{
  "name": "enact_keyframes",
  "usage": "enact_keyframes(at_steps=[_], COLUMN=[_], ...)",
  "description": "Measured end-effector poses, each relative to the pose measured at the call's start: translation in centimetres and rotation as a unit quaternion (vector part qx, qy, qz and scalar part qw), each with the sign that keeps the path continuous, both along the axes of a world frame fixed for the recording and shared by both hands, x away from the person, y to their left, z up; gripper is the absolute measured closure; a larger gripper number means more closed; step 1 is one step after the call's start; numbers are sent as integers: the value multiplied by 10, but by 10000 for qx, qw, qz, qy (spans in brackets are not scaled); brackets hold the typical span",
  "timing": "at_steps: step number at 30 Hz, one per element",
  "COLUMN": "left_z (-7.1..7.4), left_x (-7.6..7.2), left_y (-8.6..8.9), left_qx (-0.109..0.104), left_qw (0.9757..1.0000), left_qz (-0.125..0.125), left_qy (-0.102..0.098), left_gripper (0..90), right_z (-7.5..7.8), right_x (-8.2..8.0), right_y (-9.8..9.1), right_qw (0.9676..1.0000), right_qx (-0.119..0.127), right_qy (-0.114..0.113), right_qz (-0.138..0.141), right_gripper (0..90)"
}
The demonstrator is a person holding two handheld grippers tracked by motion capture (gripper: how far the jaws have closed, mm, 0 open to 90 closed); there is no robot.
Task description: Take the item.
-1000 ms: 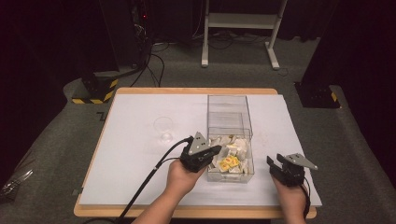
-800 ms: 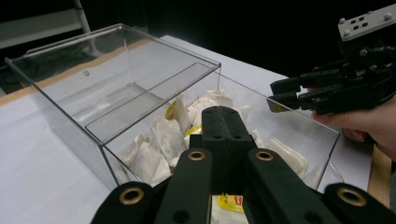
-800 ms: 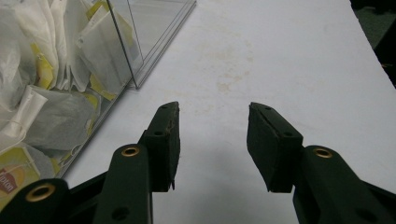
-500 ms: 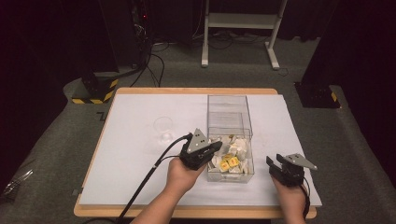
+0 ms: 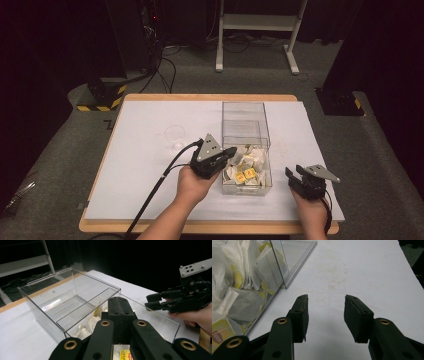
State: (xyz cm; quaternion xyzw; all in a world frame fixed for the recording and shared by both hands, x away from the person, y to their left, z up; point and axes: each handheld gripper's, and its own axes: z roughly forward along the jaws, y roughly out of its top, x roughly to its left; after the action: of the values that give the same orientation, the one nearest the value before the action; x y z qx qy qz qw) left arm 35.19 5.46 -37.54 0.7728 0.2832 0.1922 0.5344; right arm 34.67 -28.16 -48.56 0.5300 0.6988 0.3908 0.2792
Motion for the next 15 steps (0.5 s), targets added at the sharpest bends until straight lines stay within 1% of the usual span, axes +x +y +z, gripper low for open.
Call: enact_keyframes(at_steps=[3, 9, 12, 15], left_z=[2, 4, 5, 4], left_x=[1, 2, 2, 3], left_y=[2, 6, 8, 7], left_qx=[-32, -54, -86, -61], left_qw=[10000, 10000, 9999, 10000], left_qz=[9, 41, 53, 50], left_qy=[-20, 0, -28, 29], left_gripper=[900, 900, 900, 900], right_z=[0, 1, 0, 0], right_x=[0, 0, 0, -1], right_y=[0, 0, 1, 0], right_qw=[10000, 10000, 10000, 10000], right_qx=[-8, -15, -25, -21], right_qy=[-9, -18, -16, -7], right_qz=[0, 14, 18, 12], right_gripper=[552, 554, 555, 555])
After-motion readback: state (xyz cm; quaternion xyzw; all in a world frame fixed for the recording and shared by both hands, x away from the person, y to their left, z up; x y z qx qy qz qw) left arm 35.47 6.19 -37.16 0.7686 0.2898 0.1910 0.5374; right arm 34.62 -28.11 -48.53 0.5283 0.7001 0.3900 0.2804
